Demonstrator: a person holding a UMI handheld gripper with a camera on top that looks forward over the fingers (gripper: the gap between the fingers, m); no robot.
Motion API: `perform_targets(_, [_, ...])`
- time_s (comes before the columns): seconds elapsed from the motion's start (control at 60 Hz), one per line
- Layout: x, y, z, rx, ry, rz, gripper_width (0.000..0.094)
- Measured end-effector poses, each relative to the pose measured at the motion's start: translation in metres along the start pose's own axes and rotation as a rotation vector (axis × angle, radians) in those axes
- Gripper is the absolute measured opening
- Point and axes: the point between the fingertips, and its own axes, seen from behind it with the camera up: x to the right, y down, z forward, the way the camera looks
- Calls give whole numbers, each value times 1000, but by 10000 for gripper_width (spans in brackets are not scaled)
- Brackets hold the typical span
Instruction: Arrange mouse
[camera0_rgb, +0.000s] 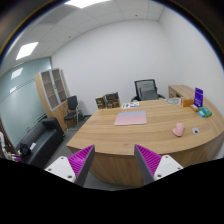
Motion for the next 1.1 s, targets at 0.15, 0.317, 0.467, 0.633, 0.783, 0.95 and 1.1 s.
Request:
perform_targets(0.15, [31, 14, -6, 13, 110, -23, 830])
perform_targets(0.317, [90, 18, -5, 5, 207, -20, 828])
perform_targets(0.467, [166, 12, 12, 0, 284, -21, 832])
perform_targets(0.633, [263, 2, 63, 63, 326, -46, 832])
perform_targets(0.783, [341, -2, 133, 50, 317, -47, 831])
perform_targets(0.95, [404, 4, 195, -20, 301, -1, 831])
perform_targets(1.1, [429, 15, 235, -90, 283, 43, 832])
